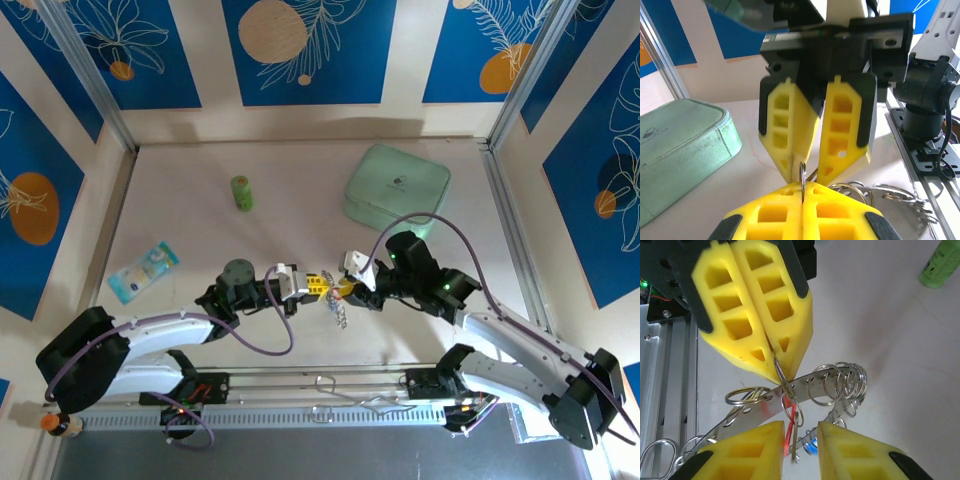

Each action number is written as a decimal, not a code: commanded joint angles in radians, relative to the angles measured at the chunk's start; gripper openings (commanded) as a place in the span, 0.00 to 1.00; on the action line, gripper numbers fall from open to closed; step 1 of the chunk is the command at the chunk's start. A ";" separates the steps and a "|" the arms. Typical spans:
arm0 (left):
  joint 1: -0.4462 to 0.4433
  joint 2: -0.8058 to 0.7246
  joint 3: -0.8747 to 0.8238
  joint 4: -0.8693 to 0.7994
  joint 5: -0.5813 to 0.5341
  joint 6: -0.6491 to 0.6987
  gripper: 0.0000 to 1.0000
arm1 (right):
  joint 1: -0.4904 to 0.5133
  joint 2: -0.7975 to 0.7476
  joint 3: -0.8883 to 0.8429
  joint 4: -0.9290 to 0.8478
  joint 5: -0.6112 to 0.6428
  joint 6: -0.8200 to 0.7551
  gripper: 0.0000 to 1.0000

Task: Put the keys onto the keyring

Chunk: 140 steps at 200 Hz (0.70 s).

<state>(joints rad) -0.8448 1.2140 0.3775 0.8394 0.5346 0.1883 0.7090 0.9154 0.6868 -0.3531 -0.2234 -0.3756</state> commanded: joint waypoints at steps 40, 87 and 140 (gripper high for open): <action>-0.007 -0.008 0.016 0.072 0.049 -0.002 0.00 | -0.006 -0.016 0.022 0.042 -0.100 0.000 0.26; -0.007 -0.001 0.017 0.076 0.067 -0.015 0.00 | -0.005 0.032 0.021 0.093 -0.122 0.005 0.25; -0.007 0.000 0.017 0.076 0.070 -0.017 0.00 | -0.005 0.049 0.020 0.120 -0.151 0.014 0.15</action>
<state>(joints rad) -0.8448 1.2140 0.3775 0.8528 0.5690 0.1871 0.7063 0.9600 0.6872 -0.2703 -0.3321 -0.3725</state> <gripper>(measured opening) 0.056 0.174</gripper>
